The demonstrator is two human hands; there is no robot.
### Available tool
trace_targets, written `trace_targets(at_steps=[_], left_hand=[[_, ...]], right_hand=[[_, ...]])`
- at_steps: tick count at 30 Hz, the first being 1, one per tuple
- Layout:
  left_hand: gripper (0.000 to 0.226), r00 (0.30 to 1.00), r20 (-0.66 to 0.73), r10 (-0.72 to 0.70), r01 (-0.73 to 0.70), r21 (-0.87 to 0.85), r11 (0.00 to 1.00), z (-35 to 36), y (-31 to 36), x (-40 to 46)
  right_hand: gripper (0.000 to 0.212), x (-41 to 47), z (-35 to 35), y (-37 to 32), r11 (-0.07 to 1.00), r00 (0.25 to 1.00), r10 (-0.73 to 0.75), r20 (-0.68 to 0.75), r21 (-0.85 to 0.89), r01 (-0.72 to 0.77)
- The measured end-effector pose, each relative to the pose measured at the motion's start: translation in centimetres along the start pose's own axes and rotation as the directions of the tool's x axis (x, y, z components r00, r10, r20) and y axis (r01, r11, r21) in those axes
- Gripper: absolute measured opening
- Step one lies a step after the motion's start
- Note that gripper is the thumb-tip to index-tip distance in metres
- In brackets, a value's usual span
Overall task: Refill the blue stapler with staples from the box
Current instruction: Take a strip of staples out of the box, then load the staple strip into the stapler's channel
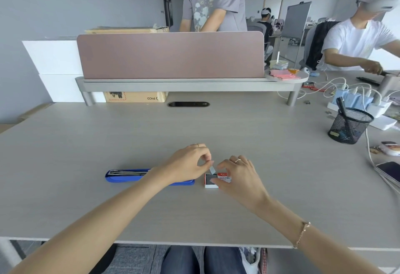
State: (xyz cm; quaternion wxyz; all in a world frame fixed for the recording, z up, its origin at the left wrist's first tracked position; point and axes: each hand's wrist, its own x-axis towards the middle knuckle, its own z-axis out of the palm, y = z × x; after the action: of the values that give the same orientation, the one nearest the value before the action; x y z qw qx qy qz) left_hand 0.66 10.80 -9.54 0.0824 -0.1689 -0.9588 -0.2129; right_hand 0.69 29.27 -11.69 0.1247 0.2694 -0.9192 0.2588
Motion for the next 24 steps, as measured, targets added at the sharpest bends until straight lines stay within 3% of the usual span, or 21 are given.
trace_targets(at_steps=[7, 12, 24], left_hand=[[0.012, 0.998, -0.030, -0.049, 0.047, -0.051, 0.998, 0.0, -0.7, -0.3], [0.017, 0.997, -0.061, -0.055, 0.057, 0.027, 0.998, -0.7, -1.1, -1.0], [0.018, 0.997, 0.073, -0.026, 0.019, 0.093, 0.995, -2.4, -3.2, -2.4]], right_hand=[[0.014, 0.7, 2.0, -1.2, 0.998, 0.994, 0.055, -0.090, 0.048, -0.051], [0.007, 1.1, 2.2, -1.3, 0.999, 0.994, 0.037, -0.106, 0.043, -0.033], [0.012, 2.0, 2.6, -2.5, 0.998, 0.996, -0.052, -0.074, 0.033, 0.055]])
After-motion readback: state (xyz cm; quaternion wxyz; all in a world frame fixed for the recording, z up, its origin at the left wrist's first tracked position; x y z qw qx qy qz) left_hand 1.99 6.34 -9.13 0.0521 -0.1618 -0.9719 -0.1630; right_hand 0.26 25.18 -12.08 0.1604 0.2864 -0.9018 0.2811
